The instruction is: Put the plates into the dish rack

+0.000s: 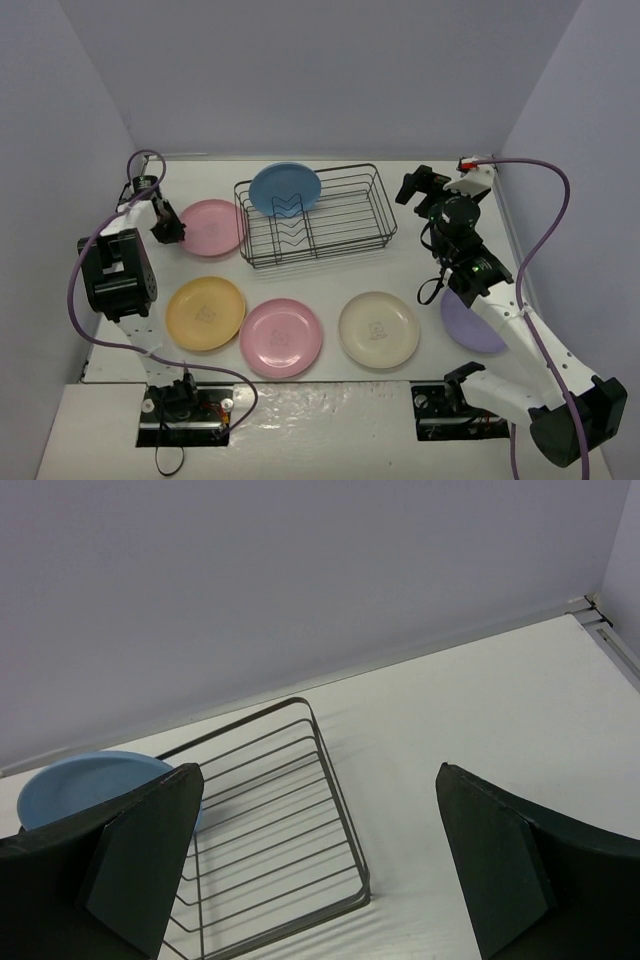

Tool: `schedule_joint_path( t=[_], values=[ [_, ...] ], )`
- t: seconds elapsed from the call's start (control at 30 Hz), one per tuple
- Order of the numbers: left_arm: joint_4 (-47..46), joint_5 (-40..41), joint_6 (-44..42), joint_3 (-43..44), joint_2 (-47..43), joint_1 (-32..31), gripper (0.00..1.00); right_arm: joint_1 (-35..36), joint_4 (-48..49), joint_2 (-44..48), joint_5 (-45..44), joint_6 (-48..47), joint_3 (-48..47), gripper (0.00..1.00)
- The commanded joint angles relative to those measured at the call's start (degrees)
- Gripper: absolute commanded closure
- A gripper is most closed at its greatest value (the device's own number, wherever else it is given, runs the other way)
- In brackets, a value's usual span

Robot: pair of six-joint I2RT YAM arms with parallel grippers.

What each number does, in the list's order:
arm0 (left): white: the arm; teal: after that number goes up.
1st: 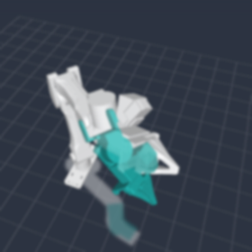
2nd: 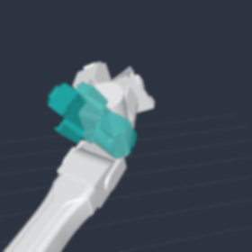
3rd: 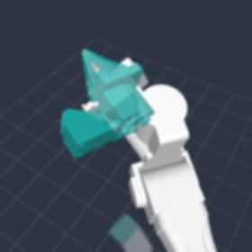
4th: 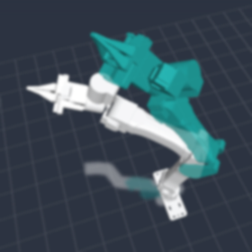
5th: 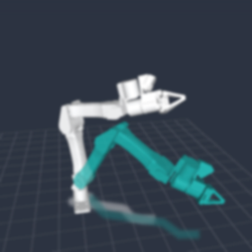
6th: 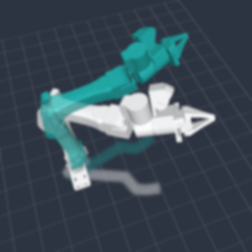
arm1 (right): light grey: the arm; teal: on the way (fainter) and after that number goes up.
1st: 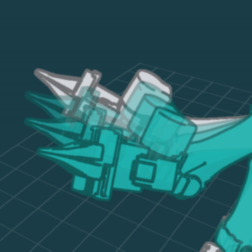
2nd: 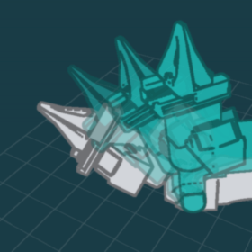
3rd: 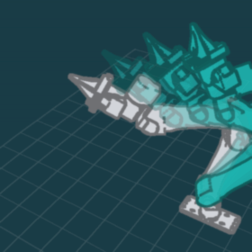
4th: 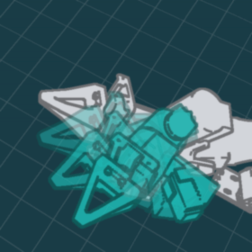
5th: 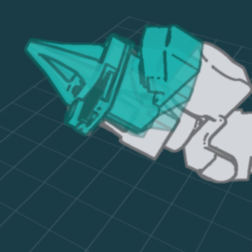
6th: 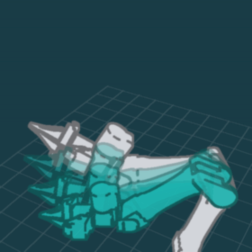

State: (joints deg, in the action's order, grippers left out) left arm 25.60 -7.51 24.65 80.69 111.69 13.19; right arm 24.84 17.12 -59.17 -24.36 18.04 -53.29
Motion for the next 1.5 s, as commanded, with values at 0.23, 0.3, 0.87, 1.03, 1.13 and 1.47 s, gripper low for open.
schedule_joint_path(
  t=[0.23,0.3,0.87,1.03,1.13,1.47],
  values=[
    [-7.3,13.0,-8.0,-2.5,-18.4,0.3,1.00,0.1,0.7,2.7,-2.9,-2.4,-0.3,0.00],
    [-7.1,17.7,-10.3,0.1,-20.9,0.2,1.00,0.1,0.5,2.8,-2.7,-3.1,-0.7,0.00],
    [-43.8,5.1,-58.2,-3.8,-49.8,-27.2,1.00,0.1,-1.6,5.2,-7.8,-7.2,1.5,0.00],
    [-40.3,-0.9,-63.6,-2.3,-49.5,-32.7,1.00,0.1,-2.7,4.3,-6.7,-7.2,0.9,0.00],
    [-39.4,2.5,-73.6,-2.8,-46.9,-38.9,1.00,0.1,-2.7,4.1,-6.2,-7.7,0.9,0.00],
    [-46.9,7.9,-85.5,-9.7,-41.2,-45.1,1.00,0.1,-2.9,2.5,-7.8,-9.9,0.9,0.00]
  ],
)
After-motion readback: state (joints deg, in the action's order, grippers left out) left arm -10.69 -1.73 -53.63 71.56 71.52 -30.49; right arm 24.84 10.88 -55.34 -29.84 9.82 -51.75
